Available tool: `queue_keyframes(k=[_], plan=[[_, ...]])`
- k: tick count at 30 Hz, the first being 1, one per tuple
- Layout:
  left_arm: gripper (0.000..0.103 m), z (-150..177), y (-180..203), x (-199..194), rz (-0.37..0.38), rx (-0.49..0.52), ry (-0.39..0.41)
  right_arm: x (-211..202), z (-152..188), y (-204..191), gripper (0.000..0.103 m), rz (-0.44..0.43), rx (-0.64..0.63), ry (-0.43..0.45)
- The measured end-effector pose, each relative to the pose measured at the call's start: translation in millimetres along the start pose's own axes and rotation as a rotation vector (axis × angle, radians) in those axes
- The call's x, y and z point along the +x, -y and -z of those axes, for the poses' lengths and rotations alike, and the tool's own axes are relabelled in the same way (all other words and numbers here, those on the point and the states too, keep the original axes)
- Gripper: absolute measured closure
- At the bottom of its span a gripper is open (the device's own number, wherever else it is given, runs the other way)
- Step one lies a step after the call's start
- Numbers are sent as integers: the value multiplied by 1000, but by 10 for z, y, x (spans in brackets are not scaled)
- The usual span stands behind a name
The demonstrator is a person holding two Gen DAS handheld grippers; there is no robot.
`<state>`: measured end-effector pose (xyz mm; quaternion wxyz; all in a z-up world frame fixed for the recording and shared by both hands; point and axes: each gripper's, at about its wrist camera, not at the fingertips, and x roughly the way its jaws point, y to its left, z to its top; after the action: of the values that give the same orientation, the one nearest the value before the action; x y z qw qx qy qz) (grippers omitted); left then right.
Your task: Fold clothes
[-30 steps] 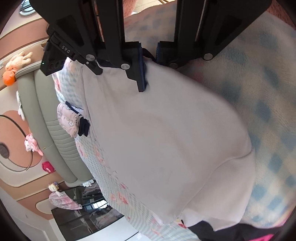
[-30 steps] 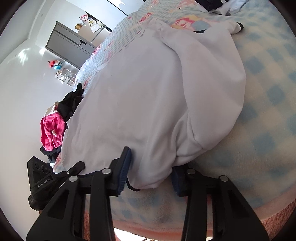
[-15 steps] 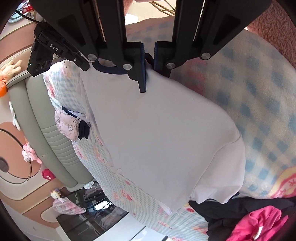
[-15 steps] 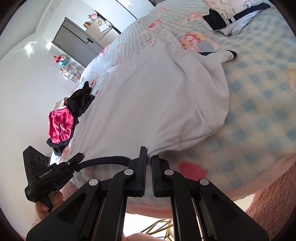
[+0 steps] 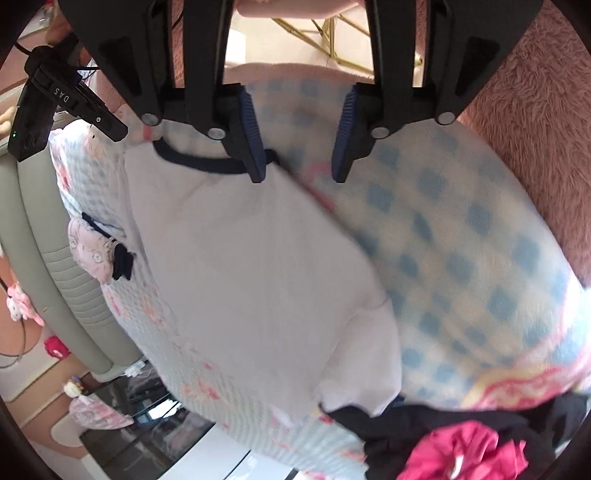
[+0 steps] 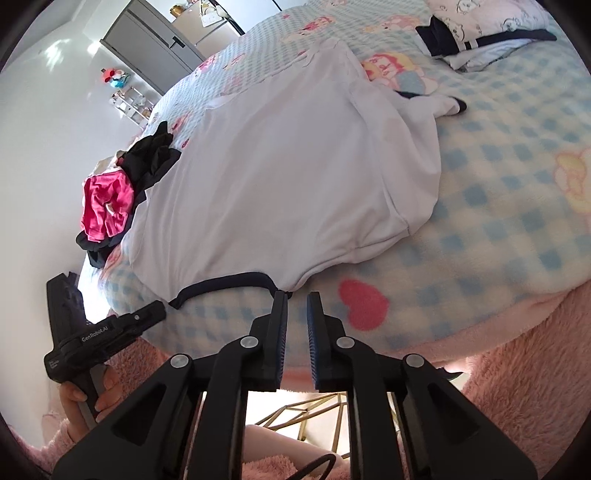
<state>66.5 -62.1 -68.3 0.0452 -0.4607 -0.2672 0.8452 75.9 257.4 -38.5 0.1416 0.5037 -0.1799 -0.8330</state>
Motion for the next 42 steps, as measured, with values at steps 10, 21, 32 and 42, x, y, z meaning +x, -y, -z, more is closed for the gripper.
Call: queue_keyframes(k=[10,21,32,42], plan=[[72,-303,576,562,-60,302,-53,431,-313,-9,85,124,-104,-9],[72,-163,673,287,24,349,-19,-124,-73,580,85,4,109,68],[72,-282,1757,853,179,513,-114,-78,-944,1191,57,-8,263,153],[70,-117,1542,1054,180,355,-199,32,-966,1153,101,75,215,227]])
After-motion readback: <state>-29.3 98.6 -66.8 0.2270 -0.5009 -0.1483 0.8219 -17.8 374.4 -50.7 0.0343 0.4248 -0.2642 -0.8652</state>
